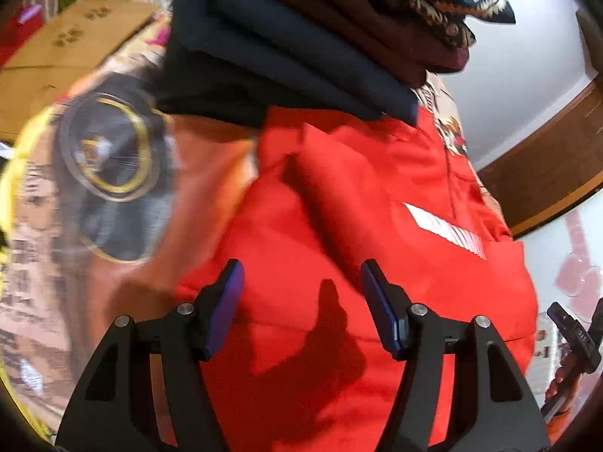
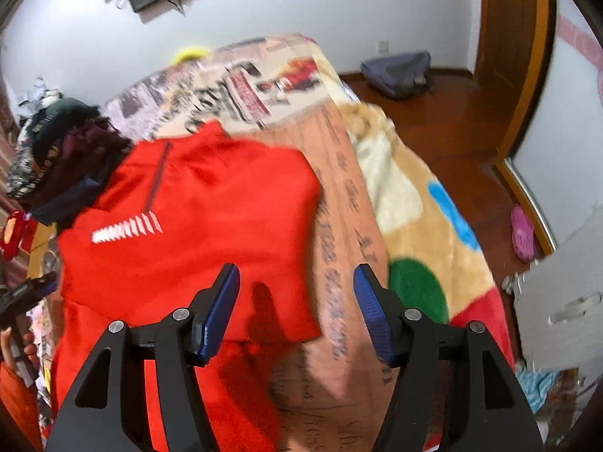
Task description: Fold large clothes
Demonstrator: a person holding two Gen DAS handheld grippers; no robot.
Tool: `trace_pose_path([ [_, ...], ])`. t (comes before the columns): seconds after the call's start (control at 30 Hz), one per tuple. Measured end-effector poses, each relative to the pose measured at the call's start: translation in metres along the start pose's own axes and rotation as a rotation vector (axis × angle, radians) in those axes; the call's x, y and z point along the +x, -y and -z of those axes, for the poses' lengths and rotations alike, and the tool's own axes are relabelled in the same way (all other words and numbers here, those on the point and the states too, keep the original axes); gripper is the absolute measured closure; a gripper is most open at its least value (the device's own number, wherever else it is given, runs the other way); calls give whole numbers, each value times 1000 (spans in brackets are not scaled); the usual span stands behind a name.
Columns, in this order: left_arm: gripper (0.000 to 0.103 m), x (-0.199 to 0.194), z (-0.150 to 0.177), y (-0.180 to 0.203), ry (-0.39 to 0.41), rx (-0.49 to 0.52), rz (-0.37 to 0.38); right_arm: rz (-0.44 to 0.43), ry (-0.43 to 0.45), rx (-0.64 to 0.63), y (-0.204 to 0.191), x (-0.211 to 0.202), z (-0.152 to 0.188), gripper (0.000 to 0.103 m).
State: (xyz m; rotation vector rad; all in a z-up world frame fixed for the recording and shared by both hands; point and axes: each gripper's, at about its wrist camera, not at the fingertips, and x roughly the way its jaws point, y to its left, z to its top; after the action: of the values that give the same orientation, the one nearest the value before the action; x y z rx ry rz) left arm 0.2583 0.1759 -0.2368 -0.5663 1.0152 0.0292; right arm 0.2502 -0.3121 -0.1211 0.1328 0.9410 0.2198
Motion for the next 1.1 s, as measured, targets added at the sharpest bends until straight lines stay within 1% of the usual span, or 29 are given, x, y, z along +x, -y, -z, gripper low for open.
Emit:
trace_pose_path([
  [0.1,52,23,-5,13,-57,4,43,-30,19,-36,-17,-1,-6,44],
  [0.2,53,38,-6,24,-86,7,65,-38,-4,-75,-32,12,-6,44],
  [0.3,53,49,-9,30,-100,-4,77,-8,-41,-113,-41,29,-2,44],
  [0.33,57,50,-10,32,-97,2,77,-6,-67,-127,-43,40,2,44],
  [0.37,65,49,-12,35,-90,14,81,-5,-81,-130,-43,45,4,44],
  [0.4,80,48,-15,37,-94,20,88,1,-98,-135,-43,52,7,44],
  [0.43,91,47,-19,37,-94,20,89,16,-92,-147,-43,55,11,44],
  [0.47,95,44,-22,38,-82,21,94,25,-78,-162,-43,54,13,44],
  [0.5,97,36,-26,41,-58,27,99,34,-69,-183,-45,54,15,44],
  [0.6,98,5,-37,46,29,44,102,44,-65,-202,-46,52,16,44],
  [0.63,98,-11,-41,49,68,49,103,40,-67,-201,-45,52,15,44],
  [0.7,98,-32,-46,51,120,59,91,31,-69,-193,-44,52,14,44],
  [0.77,98,-55,-52,53,182,77,41,24,-68,-182,-41,52,13,44],
  [0.83,98,-77,-55,51,248,105,-45,23,-65,-179,-41,52,14,44],
  [0.87,98,-84,-59,46,262,110,-70,23,-63,-177,-42,52,15,44],
  [0.9,98,-89,-60,42,267,110,-89,25,-61,-177,-42,52,15,44],
  [0.97,98,-94,-62,29,251,95,-107,30,-58,-179,-43,52,16,44],
  [1.1,98,-83,-51,2,182,69,-133,34,-54,-174,-44,52,15,43],
])
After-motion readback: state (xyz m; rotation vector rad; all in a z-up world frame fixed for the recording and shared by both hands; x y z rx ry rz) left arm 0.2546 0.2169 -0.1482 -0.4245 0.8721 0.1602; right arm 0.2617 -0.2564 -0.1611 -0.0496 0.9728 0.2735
